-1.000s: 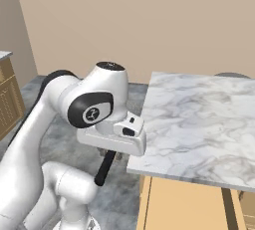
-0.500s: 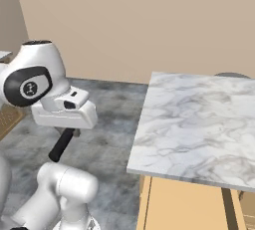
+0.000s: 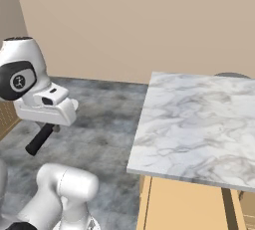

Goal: Take the pizza cutter from the drawer on the right and place it on the dining counter for cutting.

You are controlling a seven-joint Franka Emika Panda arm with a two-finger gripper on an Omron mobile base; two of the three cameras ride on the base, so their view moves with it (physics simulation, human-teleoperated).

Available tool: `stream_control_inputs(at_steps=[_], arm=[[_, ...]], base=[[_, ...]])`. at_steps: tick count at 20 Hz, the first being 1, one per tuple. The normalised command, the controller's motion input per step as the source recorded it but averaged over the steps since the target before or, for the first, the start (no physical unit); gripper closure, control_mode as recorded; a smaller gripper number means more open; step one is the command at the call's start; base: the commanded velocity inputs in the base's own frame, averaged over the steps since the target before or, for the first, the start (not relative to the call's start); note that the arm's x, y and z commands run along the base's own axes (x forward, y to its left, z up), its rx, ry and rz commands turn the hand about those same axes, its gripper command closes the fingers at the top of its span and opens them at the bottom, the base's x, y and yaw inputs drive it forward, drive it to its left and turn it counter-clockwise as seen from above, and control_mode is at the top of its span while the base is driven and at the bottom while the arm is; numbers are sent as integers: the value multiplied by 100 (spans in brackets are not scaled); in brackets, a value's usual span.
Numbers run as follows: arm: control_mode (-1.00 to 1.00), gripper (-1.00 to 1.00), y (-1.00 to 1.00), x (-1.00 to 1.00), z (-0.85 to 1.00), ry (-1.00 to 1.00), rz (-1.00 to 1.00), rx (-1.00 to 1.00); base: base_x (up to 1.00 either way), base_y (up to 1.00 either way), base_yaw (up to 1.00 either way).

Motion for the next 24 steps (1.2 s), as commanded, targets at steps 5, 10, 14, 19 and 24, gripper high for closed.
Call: stream_control_inputs(at_steps=[5,10,14,19,24], arm=[[-100,100,-19,10,-13,-1,1,6],[-100,100,-2,2,-7,-1,3,0],[-100,100,0,0,0,0,0,0],[-100,100,0,0,0,0,0,0],[100,100,0,0,0,-1,0,0]], base=[[0,0,0],[0,0,0],[0,0,0],[0,0,0],[-10,23,-2]])
